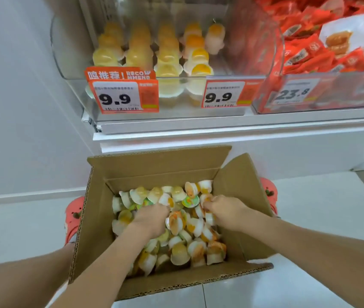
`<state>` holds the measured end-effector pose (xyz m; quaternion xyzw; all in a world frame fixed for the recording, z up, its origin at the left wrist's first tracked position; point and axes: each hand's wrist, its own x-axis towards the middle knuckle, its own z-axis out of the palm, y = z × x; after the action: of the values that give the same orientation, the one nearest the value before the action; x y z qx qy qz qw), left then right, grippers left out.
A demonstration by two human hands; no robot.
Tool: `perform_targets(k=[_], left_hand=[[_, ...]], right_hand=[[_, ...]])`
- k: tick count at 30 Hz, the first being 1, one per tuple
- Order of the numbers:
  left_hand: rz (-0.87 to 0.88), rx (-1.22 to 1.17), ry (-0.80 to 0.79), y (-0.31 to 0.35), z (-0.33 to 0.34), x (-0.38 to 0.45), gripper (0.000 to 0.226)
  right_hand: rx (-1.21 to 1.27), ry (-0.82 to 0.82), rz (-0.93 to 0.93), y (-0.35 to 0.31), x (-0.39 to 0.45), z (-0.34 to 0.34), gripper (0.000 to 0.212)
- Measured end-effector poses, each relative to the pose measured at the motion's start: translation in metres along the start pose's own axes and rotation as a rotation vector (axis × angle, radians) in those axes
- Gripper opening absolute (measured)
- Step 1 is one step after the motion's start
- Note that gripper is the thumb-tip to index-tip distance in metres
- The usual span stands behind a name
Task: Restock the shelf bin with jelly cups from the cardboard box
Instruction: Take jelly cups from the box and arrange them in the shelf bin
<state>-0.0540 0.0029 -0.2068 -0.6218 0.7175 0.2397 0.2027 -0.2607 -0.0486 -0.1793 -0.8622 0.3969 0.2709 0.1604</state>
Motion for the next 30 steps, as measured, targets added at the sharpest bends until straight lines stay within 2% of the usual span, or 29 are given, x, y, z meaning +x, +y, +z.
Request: perform_targets(k=[3, 7, 11, 14, 18, 20, 23, 25, 28, 30], left_hand=[[0.042, 0.001, -0.035, 0.006, 0.034, 0.024, 0.050], [0.136, 0.005, -0.006, 0.016, 0.053, 0.054, 0.066], [0.100, 0.099, -0.051, 0.024, 0.064, 0.074, 0.065], [0.026, 0.176, -0.043, 0.031, 0.067, 0.084, 0.057], [-0.092, 0.209, -0.084, 0.045, 0.065, 0.086, 0.050], [-0.185, 0.136, -0.092, 0.047, 0.063, 0.080, 0.046], [-0.306, -0.121, -0.089, 0.041, 0.054, 0.065, 0.039], [-0.382, -0.428, -0.075, 0.032, 0.044, 0.053, 0.029], [-0.562, -1.176, -0.081, 0.020, 0.024, 0.036, 0.025], [-0.669, -1.685, -0.166, 0.014, 0.000, 0.018, 0.023]], right_hand=[[0.193, -0.181, 0.101, 0.001, 0.027, 0.033, 0.047], [0.443, -0.336, 0.166, 0.008, 0.052, 0.066, 0.096], [0.422, -0.359, 0.204, 0.005, 0.066, 0.097, 0.094], [0.364, -0.285, 0.231, 0.002, 0.070, 0.107, 0.095], [0.277, -0.192, 0.224, -0.004, 0.073, 0.116, 0.078], [0.274, -0.187, 0.230, -0.008, 0.071, 0.119, 0.075], [0.318, -0.146, 0.238, -0.011, 0.067, 0.115, 0.073], [0.379, -0.120, 0.227, -0.013, 0.064, 0.107, 0.069], [0.528, -0.049, 0.209, -0.015, 0.054, 0.086, 0.065], [0.678, 0.067, 0.190, -0.017, 0.043, 0.062, 0.048]])
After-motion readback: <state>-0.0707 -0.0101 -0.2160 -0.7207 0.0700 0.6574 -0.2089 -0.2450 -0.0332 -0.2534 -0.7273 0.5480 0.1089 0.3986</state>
